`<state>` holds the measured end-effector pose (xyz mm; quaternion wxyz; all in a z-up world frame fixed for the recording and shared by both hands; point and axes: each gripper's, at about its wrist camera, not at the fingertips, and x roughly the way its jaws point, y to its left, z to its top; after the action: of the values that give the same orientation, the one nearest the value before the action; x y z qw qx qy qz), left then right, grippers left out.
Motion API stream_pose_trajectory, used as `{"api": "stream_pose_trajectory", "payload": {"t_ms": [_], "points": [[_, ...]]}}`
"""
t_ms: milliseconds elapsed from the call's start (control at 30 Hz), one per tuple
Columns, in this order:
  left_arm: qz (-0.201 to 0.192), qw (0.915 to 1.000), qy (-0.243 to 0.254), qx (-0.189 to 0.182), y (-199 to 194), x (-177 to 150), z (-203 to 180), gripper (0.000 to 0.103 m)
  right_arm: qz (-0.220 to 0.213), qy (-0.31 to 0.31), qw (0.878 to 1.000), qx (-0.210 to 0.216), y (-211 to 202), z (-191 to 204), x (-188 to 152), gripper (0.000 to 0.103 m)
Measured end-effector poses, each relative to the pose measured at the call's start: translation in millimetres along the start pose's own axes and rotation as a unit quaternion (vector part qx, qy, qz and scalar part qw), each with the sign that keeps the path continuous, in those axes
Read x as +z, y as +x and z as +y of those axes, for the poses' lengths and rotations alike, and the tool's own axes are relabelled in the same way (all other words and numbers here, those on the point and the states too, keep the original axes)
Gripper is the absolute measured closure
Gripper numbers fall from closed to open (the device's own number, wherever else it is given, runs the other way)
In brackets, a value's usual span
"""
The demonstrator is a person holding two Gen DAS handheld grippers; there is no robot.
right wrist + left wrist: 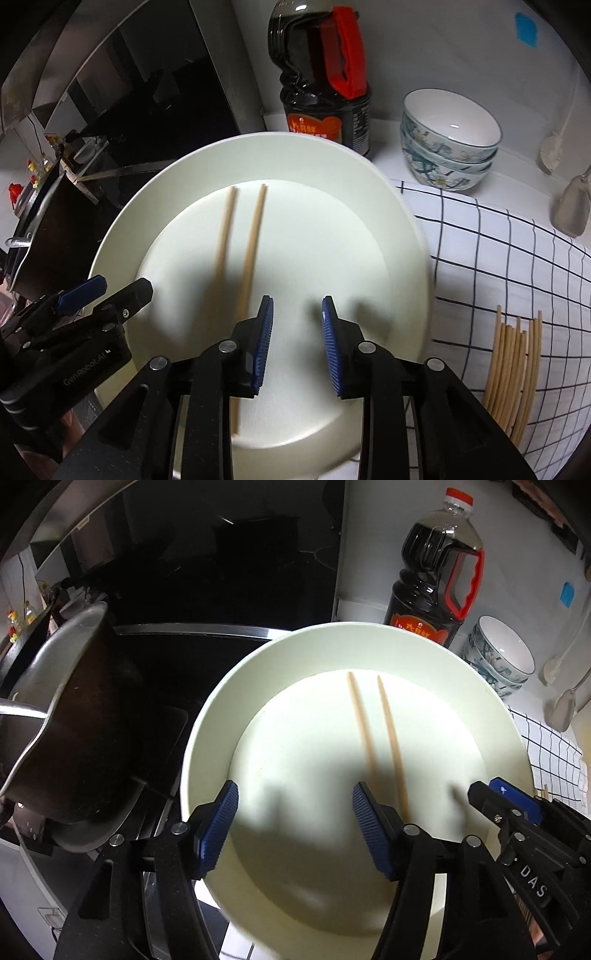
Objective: Organize utensils
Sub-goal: 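Open the right gripper to release the chopstick and withdraw from the dish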
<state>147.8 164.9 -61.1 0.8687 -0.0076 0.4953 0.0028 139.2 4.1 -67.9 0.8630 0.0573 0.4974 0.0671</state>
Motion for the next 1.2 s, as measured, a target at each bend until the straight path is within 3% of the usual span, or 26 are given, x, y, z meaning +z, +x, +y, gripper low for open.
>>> {"api": "stream_pose_trajectory", "payload": {"t_ms": [600, 867, 1200], "points": [[-0.032, 0.9994, 0.008, -0.005, -59, -35, -29, 0.018, -0.044, 0.001, 0.999, -0.03, -76, -32, -36, 0.051], [-0.05, 0.9982, 0.031, -0.01, -76, -53, -66, 0.018, -0.046, 0.014, 0.998, -0.05, -102, -64, -61, 0.047], [-0.037, 0.9966, 0.065, -0.036, -81, -72, -120, 0.014, -0.048, 0.055, 0.994, -0.079, -127, -121, -95, 0.045]]}}
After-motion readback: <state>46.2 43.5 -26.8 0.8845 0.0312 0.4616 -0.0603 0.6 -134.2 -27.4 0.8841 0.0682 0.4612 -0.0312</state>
